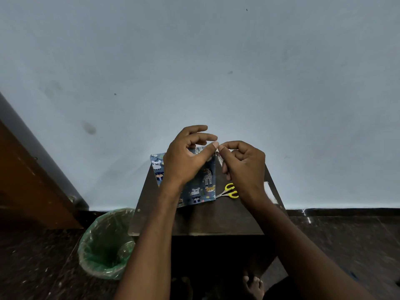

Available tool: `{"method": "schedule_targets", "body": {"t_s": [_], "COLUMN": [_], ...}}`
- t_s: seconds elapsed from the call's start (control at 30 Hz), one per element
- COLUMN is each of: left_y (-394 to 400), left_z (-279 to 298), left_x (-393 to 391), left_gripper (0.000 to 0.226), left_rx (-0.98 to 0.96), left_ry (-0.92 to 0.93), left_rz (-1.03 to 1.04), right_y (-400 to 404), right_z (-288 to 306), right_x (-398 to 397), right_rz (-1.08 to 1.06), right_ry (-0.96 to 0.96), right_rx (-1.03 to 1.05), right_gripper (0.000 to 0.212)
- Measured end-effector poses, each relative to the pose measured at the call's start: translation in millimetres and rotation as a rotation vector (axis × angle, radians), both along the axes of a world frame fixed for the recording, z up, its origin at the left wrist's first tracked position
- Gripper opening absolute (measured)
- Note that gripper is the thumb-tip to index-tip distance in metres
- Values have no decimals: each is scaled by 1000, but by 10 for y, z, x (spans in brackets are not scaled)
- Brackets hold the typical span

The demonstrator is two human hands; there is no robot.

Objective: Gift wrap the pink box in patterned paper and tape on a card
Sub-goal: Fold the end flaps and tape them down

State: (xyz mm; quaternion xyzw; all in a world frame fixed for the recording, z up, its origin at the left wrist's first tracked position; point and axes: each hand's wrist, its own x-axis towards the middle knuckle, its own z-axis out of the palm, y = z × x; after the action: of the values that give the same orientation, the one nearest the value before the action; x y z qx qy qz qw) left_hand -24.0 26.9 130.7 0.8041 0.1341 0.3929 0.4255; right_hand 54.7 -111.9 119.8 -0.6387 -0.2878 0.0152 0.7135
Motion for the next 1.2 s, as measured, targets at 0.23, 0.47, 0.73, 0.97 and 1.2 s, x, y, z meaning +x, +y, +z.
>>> {"method": "schedule_targets", "body": {"t_s": [0.23,0.47,0.73,0.97,1.2], "left_y": [50,8,7,-26,-20], "left_z": [26,52,79,134,164], "left_x": [-7,25,3,-73,-96], "left_gripper": [6,6,7,9,20], "left_rx": [-110,-168,-278,-244,-261], "left_ry": [-30,-43,-45,58,112], "left_rz": [-90,-30,-13,-91,-121], "right_y": [48,44,76,92,60], "right_z": [3,59,44,-41,-71], "right_x": [-63,-98,68,62,81], "right_rz": [31,29,-19,65,-61], "right_ry": [35,-9,-123,86,-9], "right_rx": [36,-63,-340,-243,-272], "right_gripper": [15,13,46,75,41]}}
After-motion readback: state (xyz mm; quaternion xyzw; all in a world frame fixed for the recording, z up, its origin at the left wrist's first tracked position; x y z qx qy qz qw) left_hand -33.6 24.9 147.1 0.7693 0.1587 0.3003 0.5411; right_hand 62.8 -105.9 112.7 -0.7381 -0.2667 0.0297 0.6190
